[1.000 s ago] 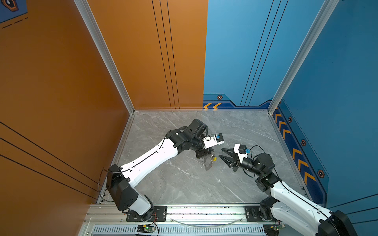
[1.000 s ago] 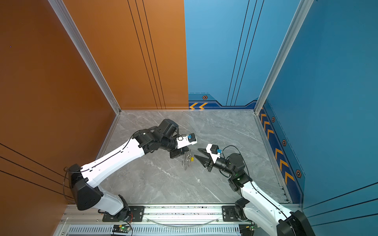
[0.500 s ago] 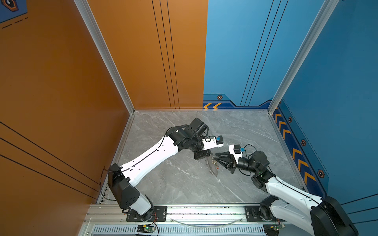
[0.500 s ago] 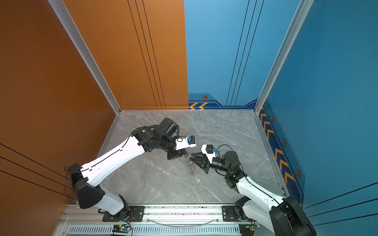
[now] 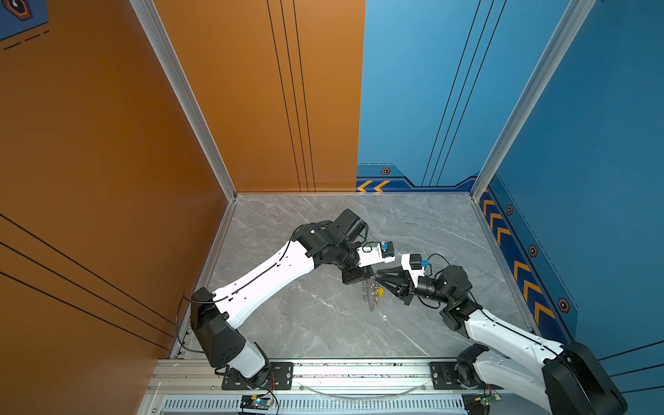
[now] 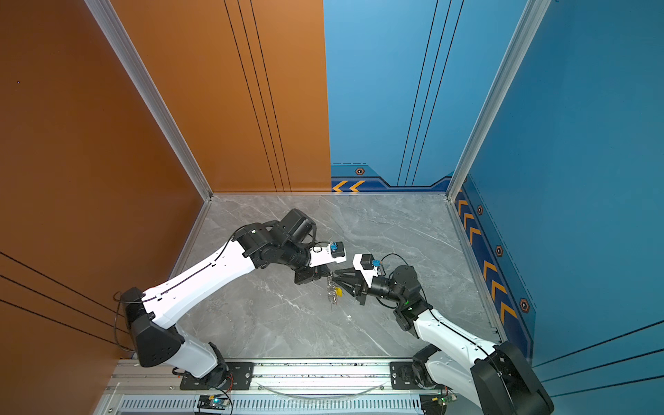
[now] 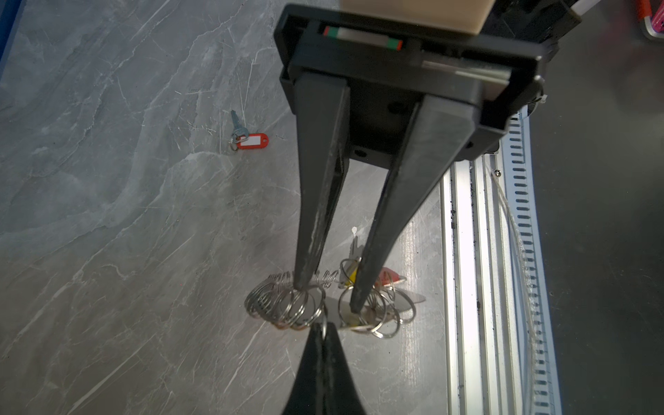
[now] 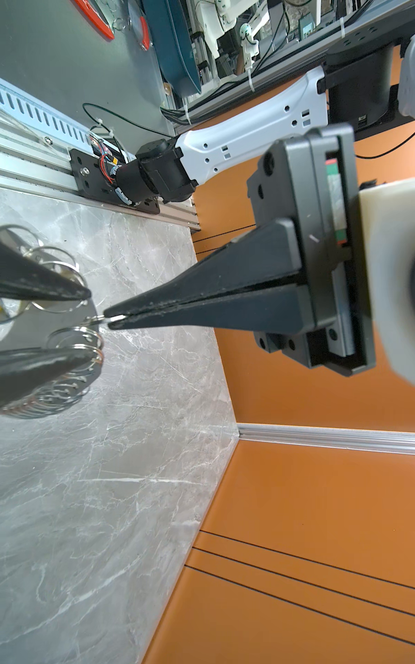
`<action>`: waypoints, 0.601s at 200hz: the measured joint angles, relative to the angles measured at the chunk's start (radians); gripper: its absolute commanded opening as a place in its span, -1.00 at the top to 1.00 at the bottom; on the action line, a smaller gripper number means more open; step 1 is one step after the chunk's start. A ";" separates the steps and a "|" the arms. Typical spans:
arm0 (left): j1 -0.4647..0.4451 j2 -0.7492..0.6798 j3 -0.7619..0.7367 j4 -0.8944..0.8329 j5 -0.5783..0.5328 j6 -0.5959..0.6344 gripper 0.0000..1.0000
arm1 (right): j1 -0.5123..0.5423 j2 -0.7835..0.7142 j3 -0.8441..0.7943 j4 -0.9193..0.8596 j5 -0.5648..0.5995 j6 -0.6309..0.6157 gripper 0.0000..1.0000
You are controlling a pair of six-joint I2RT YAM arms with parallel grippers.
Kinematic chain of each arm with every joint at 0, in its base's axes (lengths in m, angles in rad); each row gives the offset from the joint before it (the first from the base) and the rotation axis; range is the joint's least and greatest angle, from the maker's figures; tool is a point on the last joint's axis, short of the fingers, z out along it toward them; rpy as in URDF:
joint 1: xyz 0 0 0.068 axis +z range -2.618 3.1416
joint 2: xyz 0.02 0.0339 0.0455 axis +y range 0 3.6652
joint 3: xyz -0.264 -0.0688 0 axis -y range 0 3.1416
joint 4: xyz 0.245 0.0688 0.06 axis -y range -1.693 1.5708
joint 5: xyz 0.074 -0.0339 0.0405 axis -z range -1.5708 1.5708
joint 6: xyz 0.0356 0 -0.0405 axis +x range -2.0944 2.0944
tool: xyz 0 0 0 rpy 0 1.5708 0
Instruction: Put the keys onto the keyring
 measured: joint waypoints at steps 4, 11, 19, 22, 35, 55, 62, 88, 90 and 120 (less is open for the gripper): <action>0.000 0.000 0.000 0.000 0.002 0.000 1.00 | 0.001 0.003 0.003 0.000 0.000 0.000 0.55; -0.001 0.000 0.000 0.000 0.005 0.000 1.00 | 0.004 0.008 0.008 0.000 0.000 0.001 0.56; -0.001 0.000 0.000 0.000 0.006 0.000 1.00 | 0.006 0.010 0.012 0.000 -0.001 0.001 0.57; -0.001 0.000 0.000 0.000 0.006 0.000 1.00 | 0.007 0.011 0.013 0.000 -0.001 0.002 0.58; -0.001 0.000 0.000 0.000 0.010 0.000 1.00 | 0.011 0.013 0.016 0.000 -0.003 0.004 0.60; -0.001 0.000 0.000 0.000 0.014 0.000 1.00 | 0.012 0.017 0.022 0.000 -0.009 0.004 0.64; -0.001 0.000 0.000 0.000 0.014 0.000 1.00 | 0.013 0.019 0.023 0.000 -0.013 0.004 0.66; -0.001 -0.001 0.000 0.000 0.014 0.001 1.00 | 0.016 0.027 0.028 -0.002 -0.024 0.003 0.73; -0.001 -0.001 0.000 0.000 0.014 0.001 1.00 | 0.016 0.027 0.028 -0.003 -0.025 0.003 0.74; 0.000 -0.003 0.000 -0.010 0.003 0.004 1.00 | 0.016 0.034 0.036 -0.014 -0.036 -0.001 0.84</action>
